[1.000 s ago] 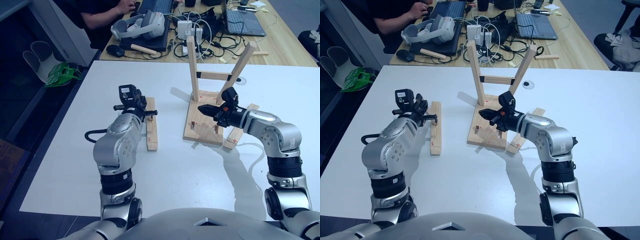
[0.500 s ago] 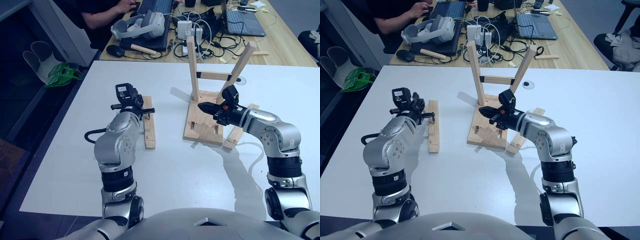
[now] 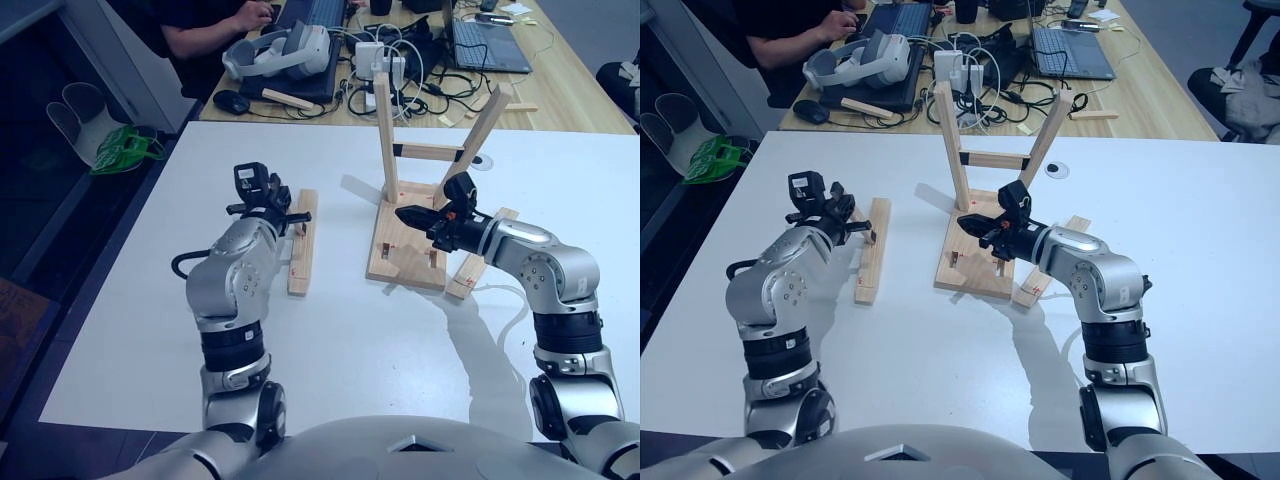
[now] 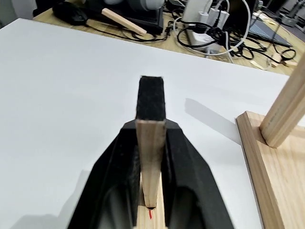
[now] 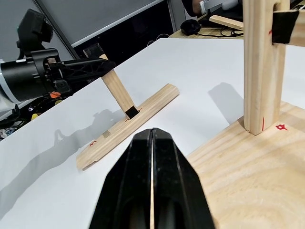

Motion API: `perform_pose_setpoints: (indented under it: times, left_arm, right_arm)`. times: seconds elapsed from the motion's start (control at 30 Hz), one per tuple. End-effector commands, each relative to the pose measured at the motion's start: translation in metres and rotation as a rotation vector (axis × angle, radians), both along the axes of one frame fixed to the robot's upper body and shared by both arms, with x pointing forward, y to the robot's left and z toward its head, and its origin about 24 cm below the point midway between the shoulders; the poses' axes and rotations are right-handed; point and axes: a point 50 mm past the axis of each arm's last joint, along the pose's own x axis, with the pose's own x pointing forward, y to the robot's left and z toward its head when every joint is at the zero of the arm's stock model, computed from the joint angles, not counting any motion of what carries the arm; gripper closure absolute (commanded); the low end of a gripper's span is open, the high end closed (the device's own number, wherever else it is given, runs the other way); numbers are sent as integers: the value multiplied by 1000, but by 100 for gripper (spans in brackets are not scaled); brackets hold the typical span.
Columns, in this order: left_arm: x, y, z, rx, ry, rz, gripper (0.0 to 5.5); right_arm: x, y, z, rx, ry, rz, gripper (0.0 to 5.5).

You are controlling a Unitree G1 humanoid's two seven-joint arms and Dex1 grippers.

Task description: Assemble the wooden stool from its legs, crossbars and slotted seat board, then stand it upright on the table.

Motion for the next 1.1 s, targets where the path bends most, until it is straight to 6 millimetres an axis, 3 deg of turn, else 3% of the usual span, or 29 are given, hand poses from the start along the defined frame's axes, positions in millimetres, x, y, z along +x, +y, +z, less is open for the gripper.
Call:
perform_pose_setpoints:
  times: [0.03, 0.13, 0.3, 0.97, 1.1]
  left_arm:
    - [5, 13, -22, 82, -1, -111, 511]
    - [7, 13, -26, 183, -92, -275, 511]
    - [10, 18, -31, 200, -30, -396, 511]
    - [9, 23, -28, 216, 37, -409, 511]
    - [14, 21, -15, 217, -40, -402, 511]
  right_arm:
    - [5, -2, 5, 1, -22, -9, 550]
    - [6, -2, 6, 4, -22, -12, 550]
    - [9, -1, 7, 26, -15, -17, 550]
    - [12, 1, 11, 120, 40, -42, 550]
    - [12, 1, 11, 120, 43, -40, 550]
